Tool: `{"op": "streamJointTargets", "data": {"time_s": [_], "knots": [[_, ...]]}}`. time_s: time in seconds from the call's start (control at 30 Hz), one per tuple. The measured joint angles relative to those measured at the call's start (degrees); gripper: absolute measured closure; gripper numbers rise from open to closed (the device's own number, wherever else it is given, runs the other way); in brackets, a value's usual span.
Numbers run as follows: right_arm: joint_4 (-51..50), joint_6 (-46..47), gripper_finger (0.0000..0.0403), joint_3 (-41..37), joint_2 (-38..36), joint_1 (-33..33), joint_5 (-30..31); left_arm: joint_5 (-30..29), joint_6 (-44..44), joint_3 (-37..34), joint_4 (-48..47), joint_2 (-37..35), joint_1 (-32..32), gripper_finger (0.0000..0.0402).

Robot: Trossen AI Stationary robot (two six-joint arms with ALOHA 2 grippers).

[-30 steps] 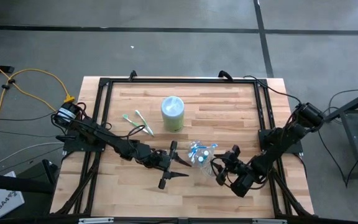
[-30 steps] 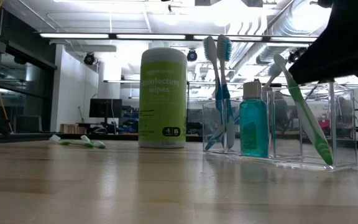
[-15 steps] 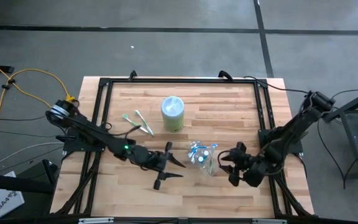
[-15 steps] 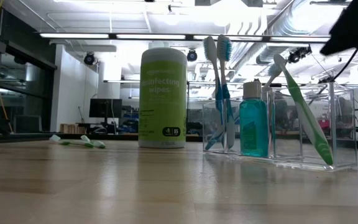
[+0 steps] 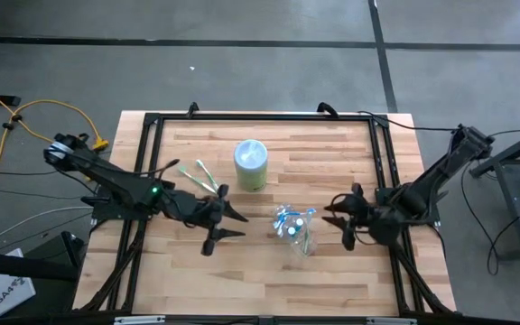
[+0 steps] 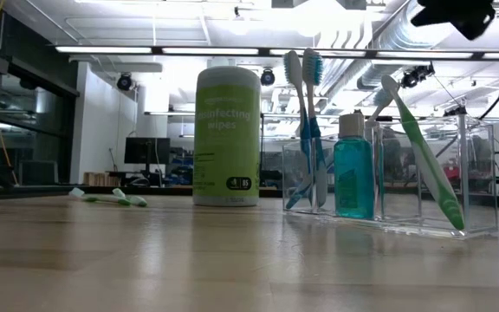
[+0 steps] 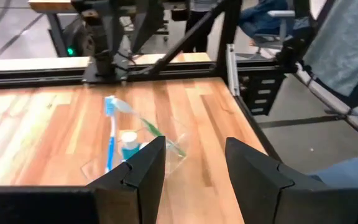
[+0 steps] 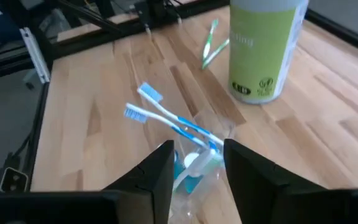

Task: Pick & Place toothbrushing station
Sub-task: Put the bottom green toothbrush into the transparent organizer

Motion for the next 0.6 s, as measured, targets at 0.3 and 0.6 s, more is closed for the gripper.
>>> {"op": "streamJointTargets", "data": {"time_s": [0.3, 0.6], "knots": [[1.2, -3.4, 0.03, 0.0, -2.5, -0.3, -0.5, 0.0, 2.9, 0.0, -1.6, -0.3, 0.9, 0.0239], [2.8, -3.8, 0.0302, 0.0, -1.1, -1.8, -0.1, 0.1, 3.7, 0.0, -1.6, -0.3, 0.9, 0.0239]]}}
